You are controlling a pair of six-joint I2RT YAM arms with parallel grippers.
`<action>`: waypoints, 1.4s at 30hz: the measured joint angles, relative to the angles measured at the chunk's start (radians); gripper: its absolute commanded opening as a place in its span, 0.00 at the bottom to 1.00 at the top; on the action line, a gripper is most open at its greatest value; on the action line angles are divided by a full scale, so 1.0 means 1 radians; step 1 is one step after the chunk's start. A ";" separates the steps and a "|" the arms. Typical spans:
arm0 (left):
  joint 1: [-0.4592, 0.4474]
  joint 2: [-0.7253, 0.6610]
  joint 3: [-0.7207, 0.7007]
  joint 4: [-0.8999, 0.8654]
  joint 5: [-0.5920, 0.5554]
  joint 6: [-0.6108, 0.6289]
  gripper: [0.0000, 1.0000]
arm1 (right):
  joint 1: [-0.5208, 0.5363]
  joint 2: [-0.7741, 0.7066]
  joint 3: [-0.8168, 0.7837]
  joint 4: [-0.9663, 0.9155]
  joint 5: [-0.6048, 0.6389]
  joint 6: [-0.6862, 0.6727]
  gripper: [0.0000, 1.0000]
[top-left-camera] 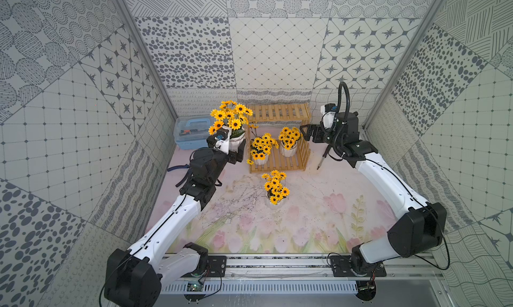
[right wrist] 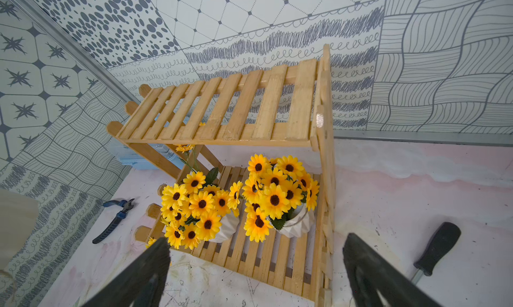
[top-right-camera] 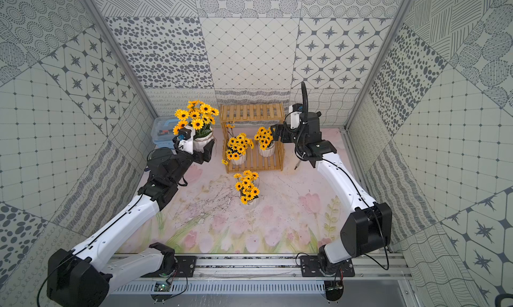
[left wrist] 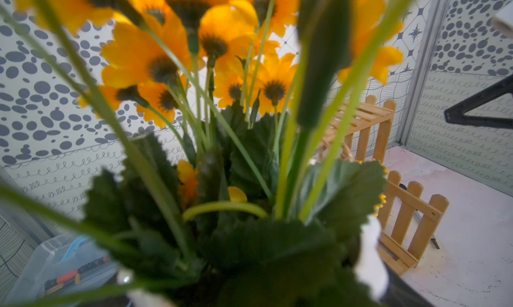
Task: Take the sunflower pots off the shelves
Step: Place the sunflower pot at the center of the board.
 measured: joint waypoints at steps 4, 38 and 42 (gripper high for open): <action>0.008 0.014 -0.062 0.023 -0.048 -0.027 0.00 | 0.010 0.000 -0.035 0.000 -0.007 0.000 0.98; 0.073 0.507 -0.272 0.453 -0.317 -0.225 0.00 | 0.043 -0.080 -0.105 0.005 -0.023 -0.005 0.98; 0.073 0.578 -0.255 0.502 -0.316 -0.238 0.00 | 0.043 -0.089 -0.108 0.005 -0.023 -0.005 0.98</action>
